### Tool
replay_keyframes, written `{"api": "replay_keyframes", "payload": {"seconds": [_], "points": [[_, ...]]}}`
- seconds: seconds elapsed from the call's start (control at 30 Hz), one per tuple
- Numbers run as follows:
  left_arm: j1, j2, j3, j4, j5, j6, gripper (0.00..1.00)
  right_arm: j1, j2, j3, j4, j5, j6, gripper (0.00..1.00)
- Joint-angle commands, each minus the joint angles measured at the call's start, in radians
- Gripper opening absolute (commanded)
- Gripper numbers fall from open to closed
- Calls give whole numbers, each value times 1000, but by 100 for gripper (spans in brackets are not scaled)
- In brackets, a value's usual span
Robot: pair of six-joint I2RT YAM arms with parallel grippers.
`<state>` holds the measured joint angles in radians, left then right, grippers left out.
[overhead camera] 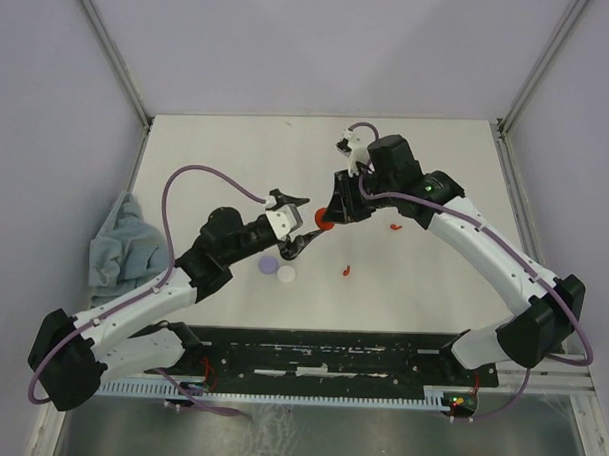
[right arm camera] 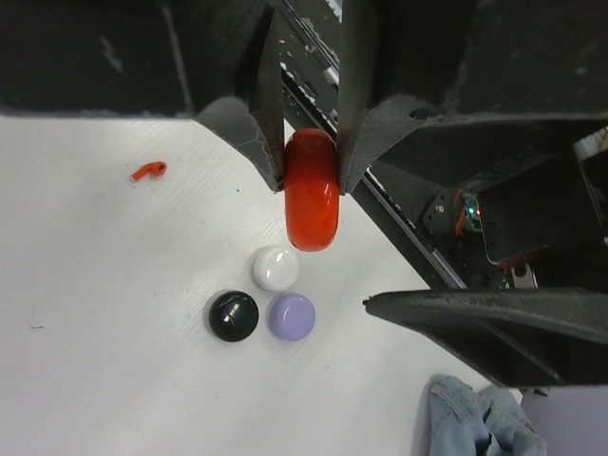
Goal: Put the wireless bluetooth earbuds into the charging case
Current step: Pick up the charging case at the center of the board.
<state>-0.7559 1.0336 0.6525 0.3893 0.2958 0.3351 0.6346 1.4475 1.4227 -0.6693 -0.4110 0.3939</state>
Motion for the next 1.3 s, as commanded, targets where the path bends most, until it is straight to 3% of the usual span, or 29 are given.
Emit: {"api": "replay_keyframes", "payload": {"seconds": [0.0,0.23,0.5,0.8,1.27], "points": [[53,-43,3,-31,120,-51,76,1,-33,100,-77,-26,-143,14],[193,-20,44,-23,467,-204,77,-1,-42,168,-186,-102,-359,13],[259,86,122,63,723,-440,73,0,-43,199,-251,-164,-522,14],[255,181,177,121,834,-616,65,8,-44,207,-224,-269,-554,15],[219,221,200,125,882,-651,52,27,-47,200,-205,-278,-551,15]]}}
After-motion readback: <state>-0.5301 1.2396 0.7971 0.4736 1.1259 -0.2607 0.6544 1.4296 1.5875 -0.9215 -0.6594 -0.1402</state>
